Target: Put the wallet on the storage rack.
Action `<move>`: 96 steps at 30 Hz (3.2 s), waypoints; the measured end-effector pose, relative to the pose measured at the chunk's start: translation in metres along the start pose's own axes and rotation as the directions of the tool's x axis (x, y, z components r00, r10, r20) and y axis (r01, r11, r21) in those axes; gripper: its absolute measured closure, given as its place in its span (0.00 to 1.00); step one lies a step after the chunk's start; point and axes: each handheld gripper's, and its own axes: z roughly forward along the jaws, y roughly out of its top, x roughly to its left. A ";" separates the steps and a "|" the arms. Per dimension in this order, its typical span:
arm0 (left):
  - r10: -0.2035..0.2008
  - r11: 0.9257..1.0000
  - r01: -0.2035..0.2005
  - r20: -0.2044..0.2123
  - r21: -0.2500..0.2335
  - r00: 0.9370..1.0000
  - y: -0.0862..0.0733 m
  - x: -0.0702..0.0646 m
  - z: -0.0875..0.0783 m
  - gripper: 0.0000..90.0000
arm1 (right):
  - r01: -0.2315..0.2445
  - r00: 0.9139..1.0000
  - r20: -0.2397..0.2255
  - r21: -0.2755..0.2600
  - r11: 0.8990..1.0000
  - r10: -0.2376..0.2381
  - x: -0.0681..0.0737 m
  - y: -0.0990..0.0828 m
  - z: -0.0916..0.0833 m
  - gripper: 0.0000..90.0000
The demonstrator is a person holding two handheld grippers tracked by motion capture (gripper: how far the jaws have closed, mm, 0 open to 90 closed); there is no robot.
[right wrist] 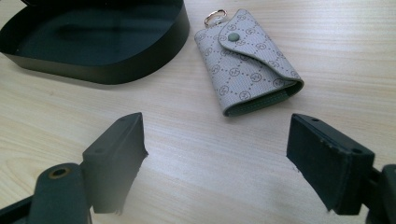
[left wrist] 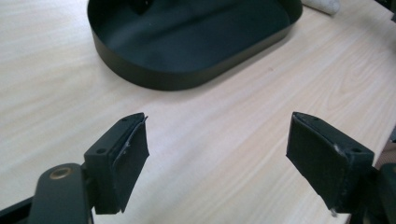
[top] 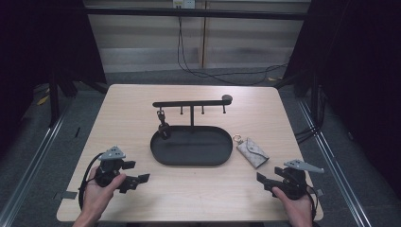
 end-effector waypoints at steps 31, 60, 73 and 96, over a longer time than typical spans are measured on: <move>-0.025 0.998 0.025 0.000 -0.049 1.000 -0.034 0.001 -0.013 0.21 | 0.031 0.997 -0.078 0.198 0.980 -0.015 0.002 0.062 0.025 0.24; -0.048 0.998 0.048 -0.002 -0.044 0.999 -0.032 0.006 -0.012 0.21 | 0.061 0.998 -0.026 0.463 0.884 -0.055 -0.012 0.108 0.075 0.21; -0.032 0.999 0.032 -0.009 -0.034 0.999 -0.032 0.004 -0.010 0.22 | 0.085 0.995 -0.006 0.545 0.834 -0.098 -0.019 0.112 0.099 0.21; -0.031 0.999 0.031 0.001 -0.034 1.000 -0.032 0.006 -0.012 0.22 | 0.108 0.988 0.021 0.625 0.773 -0.156 -0.014 0.107 0.132 0.25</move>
